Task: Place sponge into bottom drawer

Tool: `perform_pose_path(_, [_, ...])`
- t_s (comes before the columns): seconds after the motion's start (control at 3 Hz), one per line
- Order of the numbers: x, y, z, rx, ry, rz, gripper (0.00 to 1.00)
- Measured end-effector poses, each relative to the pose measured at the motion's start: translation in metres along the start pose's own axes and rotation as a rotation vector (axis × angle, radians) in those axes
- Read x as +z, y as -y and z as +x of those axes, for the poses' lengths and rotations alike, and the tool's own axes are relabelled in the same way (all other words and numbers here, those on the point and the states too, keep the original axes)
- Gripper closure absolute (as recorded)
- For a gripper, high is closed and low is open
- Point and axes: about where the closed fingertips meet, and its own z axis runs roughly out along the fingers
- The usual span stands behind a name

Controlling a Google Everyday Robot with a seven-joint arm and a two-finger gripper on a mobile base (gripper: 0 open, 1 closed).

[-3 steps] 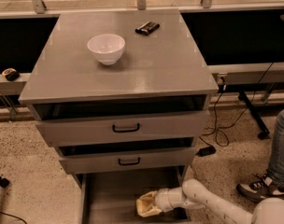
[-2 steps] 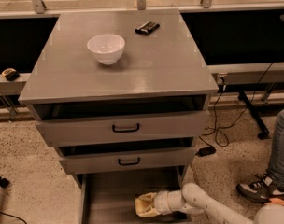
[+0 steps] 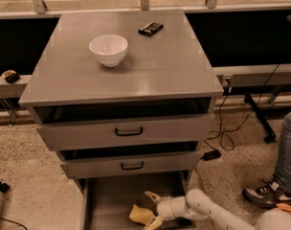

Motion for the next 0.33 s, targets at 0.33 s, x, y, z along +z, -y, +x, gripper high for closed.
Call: perform_pose_path(0.33, [0.0000,0.0000,0.0000,0.000,0.000,0.000,0.00])
